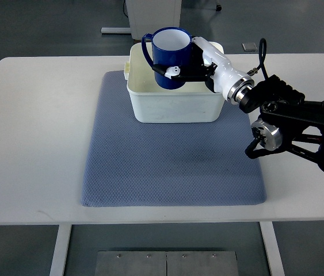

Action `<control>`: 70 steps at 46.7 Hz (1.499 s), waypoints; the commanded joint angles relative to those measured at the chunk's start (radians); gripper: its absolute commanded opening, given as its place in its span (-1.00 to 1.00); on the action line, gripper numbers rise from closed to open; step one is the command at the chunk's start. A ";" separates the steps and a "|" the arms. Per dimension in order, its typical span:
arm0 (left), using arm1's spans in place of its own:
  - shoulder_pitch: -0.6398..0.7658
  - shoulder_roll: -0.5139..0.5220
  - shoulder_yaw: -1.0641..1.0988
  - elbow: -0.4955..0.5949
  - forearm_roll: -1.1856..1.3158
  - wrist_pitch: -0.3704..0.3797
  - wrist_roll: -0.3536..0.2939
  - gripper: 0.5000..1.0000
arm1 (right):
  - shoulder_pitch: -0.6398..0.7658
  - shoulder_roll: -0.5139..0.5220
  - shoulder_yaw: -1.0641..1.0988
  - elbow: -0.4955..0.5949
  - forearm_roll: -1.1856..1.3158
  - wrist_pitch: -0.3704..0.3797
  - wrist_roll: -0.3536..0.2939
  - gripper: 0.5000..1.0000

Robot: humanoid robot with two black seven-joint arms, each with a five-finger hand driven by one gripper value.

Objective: Place cup in box with right hand
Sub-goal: 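Lift the mug with the right hand and carry it over the white box, then lower the held mug into the white box with the right hand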

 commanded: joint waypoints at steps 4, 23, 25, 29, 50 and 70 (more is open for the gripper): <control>0.000 0.000 0.000 0.000 -0.001 0.000 -0.002 1.00 | 0.015 0.047 0.000 -0.071 0.011 0.004 -0.005 -1.00; 0.000 0.000 0.000 0.000 -0.001 0.000 -0.002 1.00 | 0.026 0.164 0.001 -0.280 0.020 0.052 -0.037 -1.00; 0.000 0.000 0.000 0.000 -0.001 0.000 0.000 1.00 | 0.026 0.170 0.001 -0.300 0.021 0.058 -0.042 -1.00; 0.000 0.000 0.000 0.000 -0.001 0.000 -0.002 1.00 | 0.024 0.179 0.001 -0.330 0.021 0.070 -0.043 -1.00; 0.000 0.000 0.000 0.000 -0.001 0.000 -0.002 1.00 | 0.015 0.291 0.012 -0.471 0.034 0.078 -0.057 -1.00; 0.000 0.000 0.000 0.000 -0.001 0.000 -0.002 1.00 | 0.026 0.311 0.029 -0.530 0.034 0.078 -0.077 -1.00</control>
